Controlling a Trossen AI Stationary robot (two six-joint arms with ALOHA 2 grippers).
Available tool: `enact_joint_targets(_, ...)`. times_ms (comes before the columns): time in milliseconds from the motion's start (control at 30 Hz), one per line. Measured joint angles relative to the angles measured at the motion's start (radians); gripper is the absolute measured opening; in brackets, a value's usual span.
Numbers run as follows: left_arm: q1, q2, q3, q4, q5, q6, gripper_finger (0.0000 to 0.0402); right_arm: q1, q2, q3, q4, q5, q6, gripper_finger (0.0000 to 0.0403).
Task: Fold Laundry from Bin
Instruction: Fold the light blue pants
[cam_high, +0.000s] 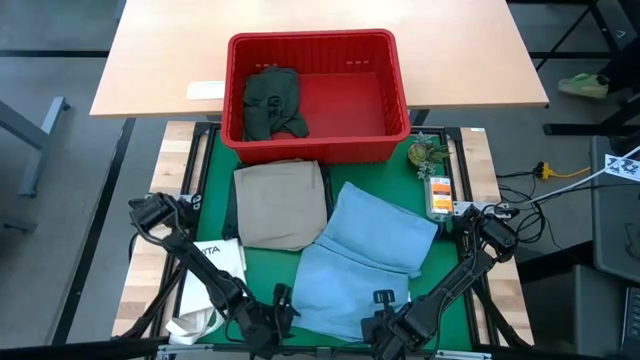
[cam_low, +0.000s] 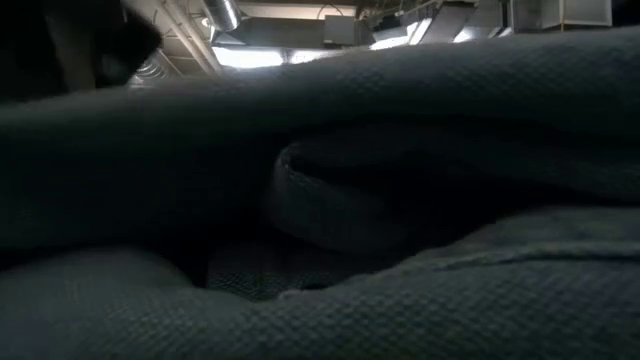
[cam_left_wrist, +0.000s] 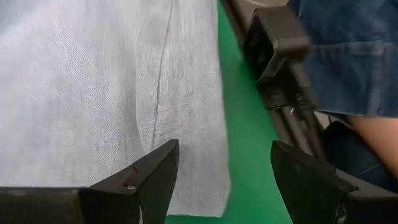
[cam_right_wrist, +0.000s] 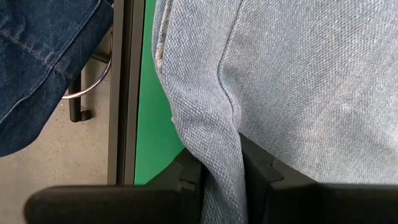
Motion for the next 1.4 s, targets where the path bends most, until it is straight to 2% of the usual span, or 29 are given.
enact_joint_targets(300, 0.018, 0.088, 0.001, 0.028, -0.024, 0.001, 0.0248, 0.000, -0.001, 0.000, 0.000, 0.000, 0.000, 0.0062)
enact_joint_targets(500, 0.039, 0.094, 0.001, 0.023, -0.016, 0.001, 0.0247, 0.000, -0.001, 0.000, 0.001, 0.000, 0.000, 0.0062)
enact_joint_targets(733, 0.046, 0.094, 0.001, -0.011, -0.068, 0.018, 0.0238, 0.000, -0.001, 0.000, 0.001, 0.002, 0.000, 0.0062)
enact_joint_targets(1000, 0.044, 0.094, 0.002, -0.053, -0.080, 0.053, 0.0161, 0.000, -0.001, 0.000, 0.002, 0.003, 0.000, 0.0062)
enact_joint_targets(1300, 0.041, 0.093, 0.000, -0.049, -0.071, 0.019, 0.0018, 0.001, -0.001, 0.000, 0.002, -0.008, 0.000, 0.0062)
enact_joint_targets(1400, 0.039, 0.080, -0.002, -0.048, -0.049, 0.018, 0.0012, 0.001, -0.001, 0.000, 0.002, -0.018, 0.000, 0.0062)
